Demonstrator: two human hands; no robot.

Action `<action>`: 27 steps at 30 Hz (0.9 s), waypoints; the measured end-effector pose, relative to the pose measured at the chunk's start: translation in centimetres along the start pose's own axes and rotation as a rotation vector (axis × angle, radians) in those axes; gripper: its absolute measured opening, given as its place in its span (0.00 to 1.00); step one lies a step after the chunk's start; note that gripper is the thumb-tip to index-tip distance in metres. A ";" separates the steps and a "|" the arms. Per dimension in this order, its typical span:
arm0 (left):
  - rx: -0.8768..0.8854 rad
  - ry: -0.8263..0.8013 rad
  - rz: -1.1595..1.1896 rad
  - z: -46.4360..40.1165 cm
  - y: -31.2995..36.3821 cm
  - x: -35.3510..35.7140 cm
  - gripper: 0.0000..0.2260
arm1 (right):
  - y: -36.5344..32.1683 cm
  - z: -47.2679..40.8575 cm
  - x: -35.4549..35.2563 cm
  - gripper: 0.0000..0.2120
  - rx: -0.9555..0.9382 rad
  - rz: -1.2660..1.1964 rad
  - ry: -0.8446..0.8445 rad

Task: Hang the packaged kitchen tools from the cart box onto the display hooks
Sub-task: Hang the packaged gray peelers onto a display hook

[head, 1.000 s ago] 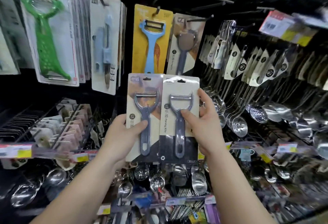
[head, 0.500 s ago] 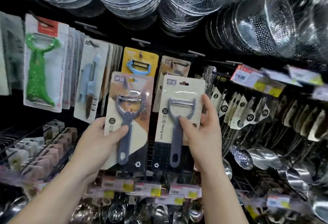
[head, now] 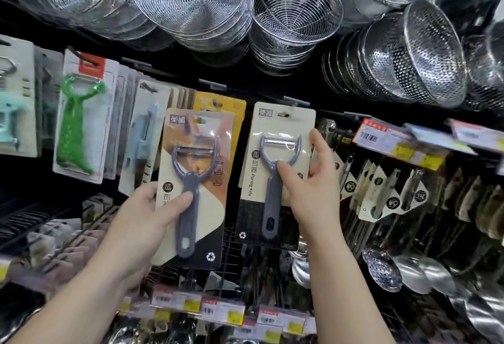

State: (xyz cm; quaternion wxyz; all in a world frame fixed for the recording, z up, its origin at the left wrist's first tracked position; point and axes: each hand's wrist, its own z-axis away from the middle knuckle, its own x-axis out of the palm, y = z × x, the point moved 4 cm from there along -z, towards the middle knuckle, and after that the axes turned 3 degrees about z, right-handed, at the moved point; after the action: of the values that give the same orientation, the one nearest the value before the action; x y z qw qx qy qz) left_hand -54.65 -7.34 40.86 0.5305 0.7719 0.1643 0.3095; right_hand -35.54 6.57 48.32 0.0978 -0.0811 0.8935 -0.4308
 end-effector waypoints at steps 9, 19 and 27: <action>0.004 0.000 0.005 0.2 -0.3 0.7 0.16 | 1.1 -0.6 0.1 0.35 0.025 -0.024 0.002; -0.013 0.016 -0.022 0.0 -0.7 1.0 0.03 | 1.8 -1.3 0.3 0.35 0.044 -0.008 0.031; -0.037 0.072 -0.052 -0.9 -1.1 0.4 0.07 | 4.4 -4.0 1.6 0.34 0.060 0.152 0.063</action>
State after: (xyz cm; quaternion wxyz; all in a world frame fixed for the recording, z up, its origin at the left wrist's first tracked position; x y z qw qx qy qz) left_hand -54.86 -6.08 40.14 0.5462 0.7458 0.1979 0.3262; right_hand -38.37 11.89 47.17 0.1043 0.0036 0.8863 -0.4511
